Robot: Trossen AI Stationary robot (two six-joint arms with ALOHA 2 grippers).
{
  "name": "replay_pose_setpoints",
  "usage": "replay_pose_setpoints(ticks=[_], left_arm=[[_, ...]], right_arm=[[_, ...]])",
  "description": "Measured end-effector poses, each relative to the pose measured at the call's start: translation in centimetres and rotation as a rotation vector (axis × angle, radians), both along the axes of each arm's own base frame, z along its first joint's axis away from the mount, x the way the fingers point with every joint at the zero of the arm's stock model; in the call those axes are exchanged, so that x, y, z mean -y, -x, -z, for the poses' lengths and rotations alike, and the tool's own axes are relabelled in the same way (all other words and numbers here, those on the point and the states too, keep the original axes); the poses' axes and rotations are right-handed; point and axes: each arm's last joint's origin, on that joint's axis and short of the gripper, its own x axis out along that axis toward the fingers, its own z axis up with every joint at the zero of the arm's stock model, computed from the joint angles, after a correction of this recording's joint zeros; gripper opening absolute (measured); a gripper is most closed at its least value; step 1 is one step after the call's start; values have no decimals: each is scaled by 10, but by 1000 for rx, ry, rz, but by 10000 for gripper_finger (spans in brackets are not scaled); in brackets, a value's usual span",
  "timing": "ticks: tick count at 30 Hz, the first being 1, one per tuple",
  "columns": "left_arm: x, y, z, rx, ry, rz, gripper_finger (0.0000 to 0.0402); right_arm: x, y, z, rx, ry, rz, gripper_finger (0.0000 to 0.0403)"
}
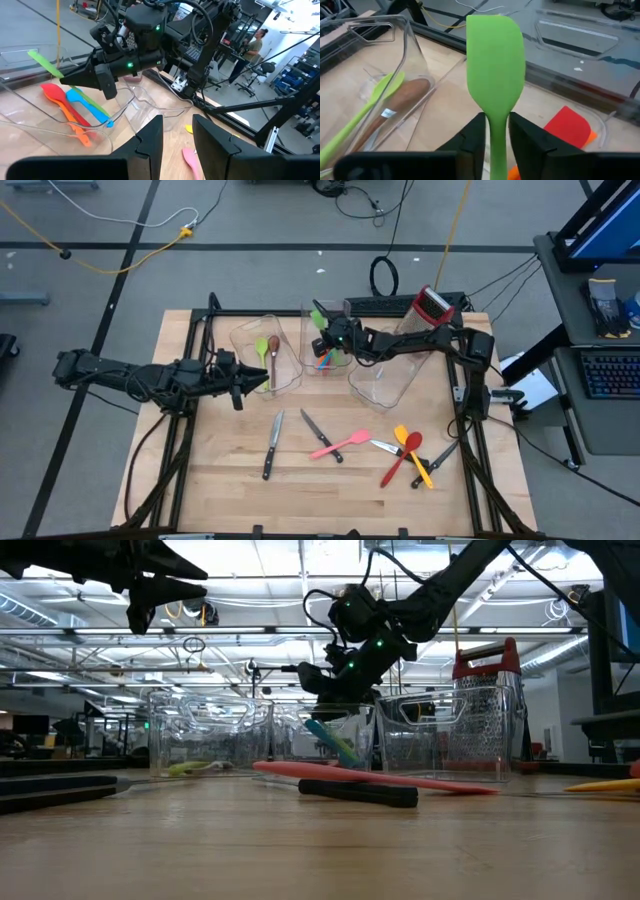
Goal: Pick & Place Kitchen Items
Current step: Put the green spatula in the middle bin, then put the pink spatula in the middle bin
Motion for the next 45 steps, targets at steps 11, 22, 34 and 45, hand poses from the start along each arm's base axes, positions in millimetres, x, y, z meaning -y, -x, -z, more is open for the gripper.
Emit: replay_pose_setpoints(ticks=[11,22,34,45], left_arm=[[0,0,0,-4,-1,11,106],[1,0,1,-11,-3,36,106],[1,2,13,-137,-16,36,106],[4,3,14,-155,-24,59,106]], right_arm=[[0,0,0,9,-12,-9,144],[-22,0,-37,65,51,-150,130],[-109,12,-92,-30,249,-478,128],[-182,45,-89,-228,56,-620,128]])
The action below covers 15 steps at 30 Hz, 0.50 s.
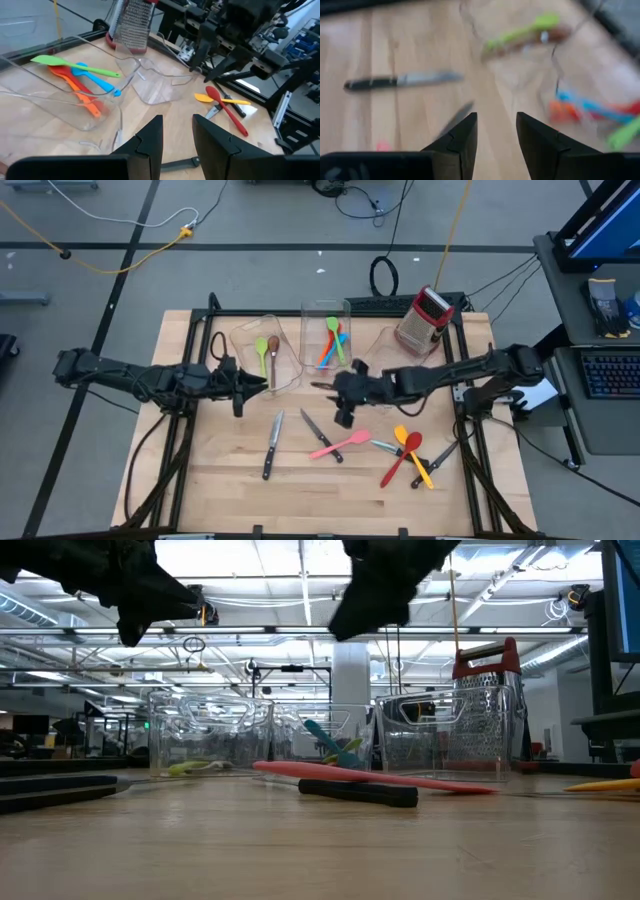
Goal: Pick & Place Kitchen Items
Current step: Put the pink spatula in the middle bin
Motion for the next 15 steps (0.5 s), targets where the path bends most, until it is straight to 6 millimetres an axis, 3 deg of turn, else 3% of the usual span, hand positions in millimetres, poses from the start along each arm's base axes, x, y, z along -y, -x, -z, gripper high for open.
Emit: replay_pose_setpoints(ticks=[7,15], left_arm=[[6,-4,0,16,18,20,106],[19,-33,8,17,76,46,106]], right_arm=[[-18,24,12,-223,-43,22,128],[-24,34,13,-295,-44,25,128]])
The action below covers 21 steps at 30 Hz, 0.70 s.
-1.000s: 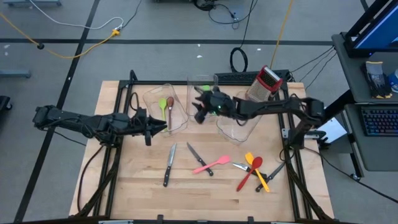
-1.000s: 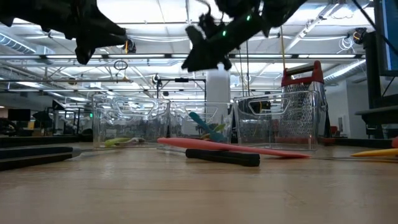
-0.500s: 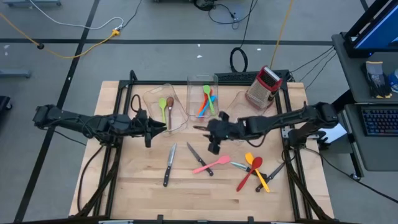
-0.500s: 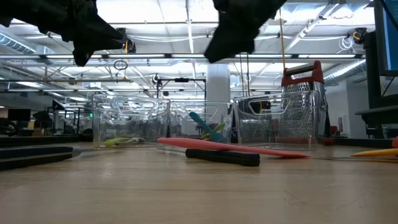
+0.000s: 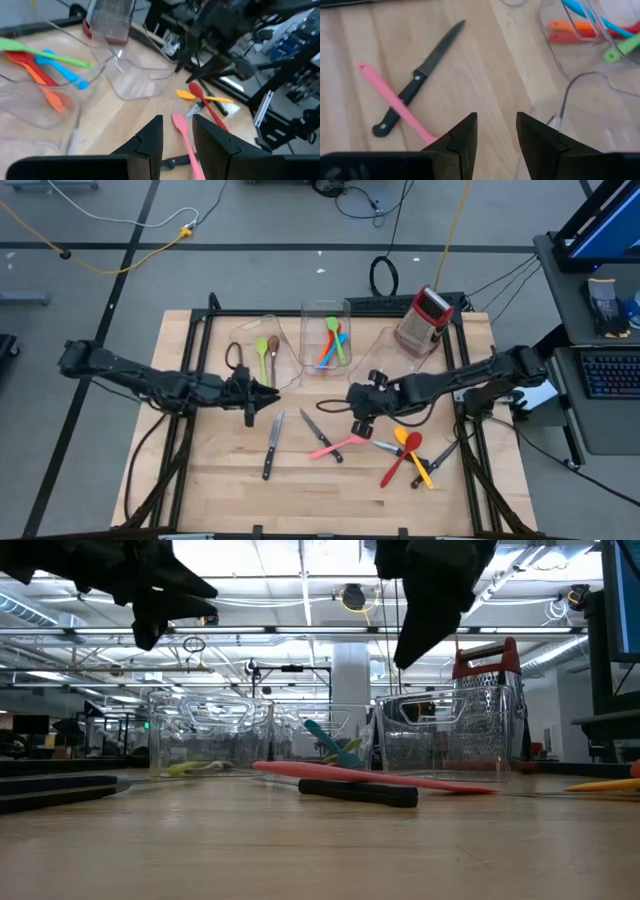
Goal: Pick & Place Kitchen Items
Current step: Put the pink spatula in the middle bin
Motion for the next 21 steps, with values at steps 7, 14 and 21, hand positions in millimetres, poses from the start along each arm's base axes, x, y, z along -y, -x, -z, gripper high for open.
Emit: replay_pose_setpoints(ticks=[7,14,21], left_arm=[[14,-40,-15,-54,-5,20,106],[33,-80,-26,-178,-39,53,106],[57,-116,-35,-277,-51,73,106]], right_arm=[[-9,15,-24,66,47,-135,128],[-10,44,-46,176,45,-259,128],[-2,93,-42,410,-117,-366,128]])
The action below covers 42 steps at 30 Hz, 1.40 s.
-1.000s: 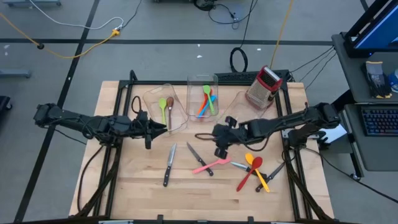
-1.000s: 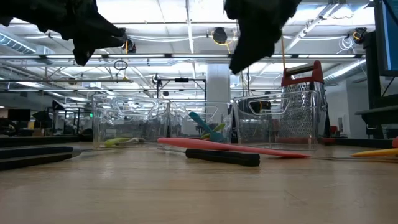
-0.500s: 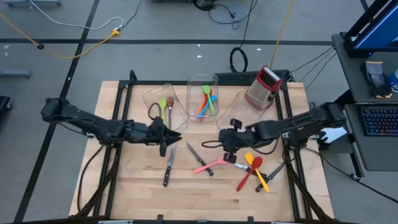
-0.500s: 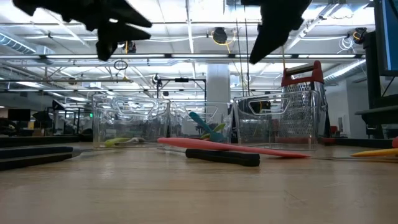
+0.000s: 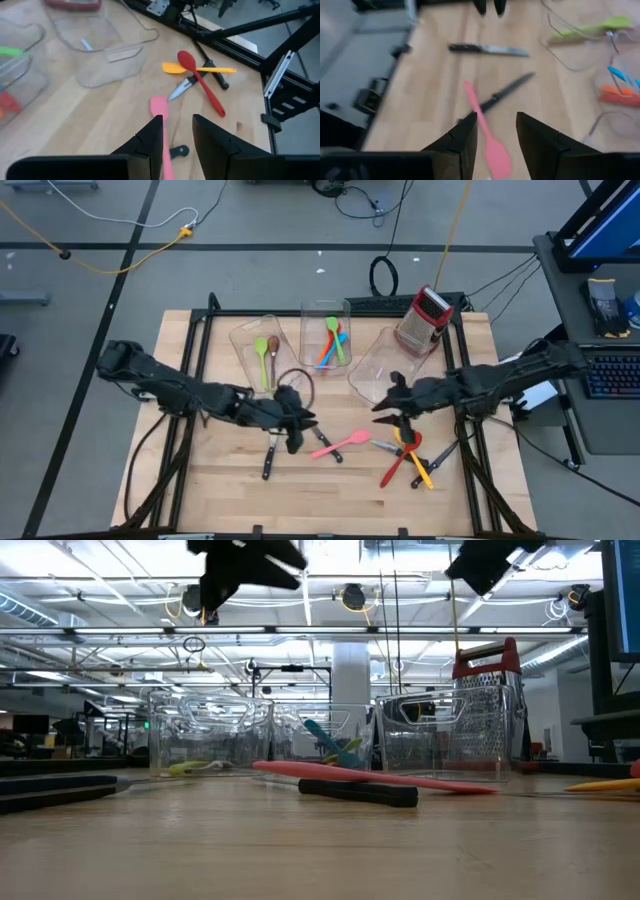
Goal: Pick & Place Kitchen Items
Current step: Put the pink spatula in the middle bin
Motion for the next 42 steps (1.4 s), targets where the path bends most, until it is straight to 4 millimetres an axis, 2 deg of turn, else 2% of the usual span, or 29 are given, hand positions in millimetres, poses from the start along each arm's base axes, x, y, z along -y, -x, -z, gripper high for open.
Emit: replay_pose_setpoints(ticks=[4,10,18,27,36,42], left_arm=[[13,-22,-5,-51,-17,5,106],[27,-60,-9,-124,-13,11,106],[33,-97,8,-268,120,44,106],[24,-108,35,-370,251,-37,106],[22,-115,42,-354,216,6,106],[24,-122,52,-337,214,44,106]], right_arm=[[6,28,7,110,-84,-46,128],[14,62,17,209,-117,-58,128],[19,89,24,276,-168,-143,128],[25,111,29,369,-192,-154,128],[29,127,33,439,-224,-149,128],[29,129,34,446,-225,-149,128]])
